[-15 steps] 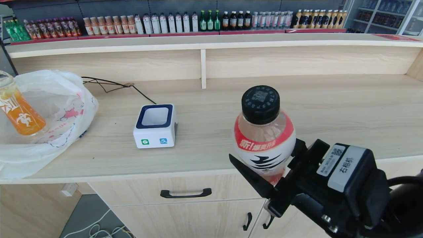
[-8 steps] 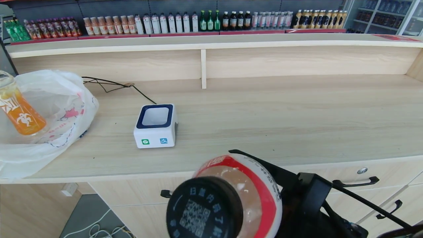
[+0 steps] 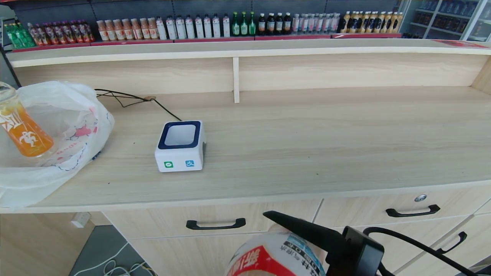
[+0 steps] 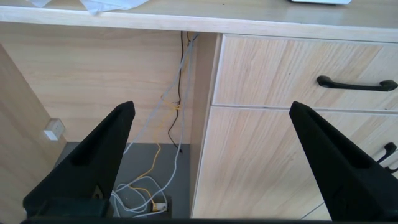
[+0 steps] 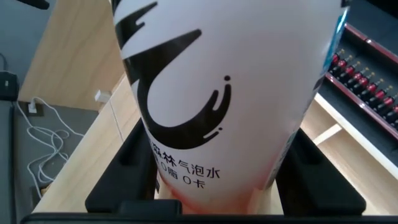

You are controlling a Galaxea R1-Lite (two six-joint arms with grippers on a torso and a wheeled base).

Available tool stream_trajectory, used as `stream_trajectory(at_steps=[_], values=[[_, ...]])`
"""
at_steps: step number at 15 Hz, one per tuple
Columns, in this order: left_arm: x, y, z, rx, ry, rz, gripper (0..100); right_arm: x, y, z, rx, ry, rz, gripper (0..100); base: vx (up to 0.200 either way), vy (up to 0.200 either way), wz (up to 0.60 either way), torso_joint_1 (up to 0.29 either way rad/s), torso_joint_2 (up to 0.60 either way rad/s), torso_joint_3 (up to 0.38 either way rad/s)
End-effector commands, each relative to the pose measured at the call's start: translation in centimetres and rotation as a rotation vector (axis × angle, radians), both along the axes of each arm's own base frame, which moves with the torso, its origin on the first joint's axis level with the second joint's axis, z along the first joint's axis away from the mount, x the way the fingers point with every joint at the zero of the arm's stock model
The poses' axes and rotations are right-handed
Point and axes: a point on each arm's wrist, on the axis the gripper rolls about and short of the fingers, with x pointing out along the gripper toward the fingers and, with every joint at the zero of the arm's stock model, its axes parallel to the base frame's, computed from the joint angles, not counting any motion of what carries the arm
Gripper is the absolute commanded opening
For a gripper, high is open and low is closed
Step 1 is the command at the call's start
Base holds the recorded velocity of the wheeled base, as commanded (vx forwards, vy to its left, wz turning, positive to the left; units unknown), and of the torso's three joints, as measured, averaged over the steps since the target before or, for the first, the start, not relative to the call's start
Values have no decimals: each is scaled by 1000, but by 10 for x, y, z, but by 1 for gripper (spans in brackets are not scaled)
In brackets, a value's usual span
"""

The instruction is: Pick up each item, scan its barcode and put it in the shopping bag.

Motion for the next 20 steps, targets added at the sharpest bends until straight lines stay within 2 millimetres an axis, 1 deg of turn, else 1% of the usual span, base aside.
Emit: stream_trajectory(at_steps=[1, 4, 6, 8, 10, 12, 14, 17, 18, 20], values=[[0, 0, 0, -2, 0, 0, 100, 0, -1, -6, -26, 3, 12, 0, 0, 0, 0, 0, 0, 0], [0, 0, 0, 0, 0, 0, 100, 5, -2, 2, -23, -72, -11, 0, 0, 0, 0, 0, 0, 0], [0, 0, 0, 0, 0, 0, 100, 8, -6, -2, -48, -83, -35, 0, 0, 0, 0, 0, 0, 0], [0, 0, 0, 0, 0, 1, 100, 12, -8, -1, -71, -152, -69, 0, 0, 0, 0, 0, 0, 0], [0, 0, 0, 0, 0, 0, 100, 8, -15, -12, -124, -142, -64, 0, 0, 0, 0, 0, 0, 0], [0, 0, 0, 0, 0, 0, 100, 5, -23, -9, -145, -210, -84, 0, 0, 0, 0, 0, 0, 0], [0, 0, 0, -2, 0, 0, 100, 11, -27, -6, -166, -262, -130, 0, 0, 0, 0, 0, 0, 0], [0, 0, 0, 0, 0, 0, 100, 10, -30, -8, -183, -276, -126, 0, 0, 0, 0, 0, 0, 0], [0, 0, 0, 0, 0, 1, 100, 10, -30, -6, -189, -308, -134, 0, 0, 0, 0, 0, 0, 0], [0, 0, 0, 0, 0, 0, 100, 9, -33, 1, -224, -452, -165, 0, 0, 0, 0, 0, 0, 0]])
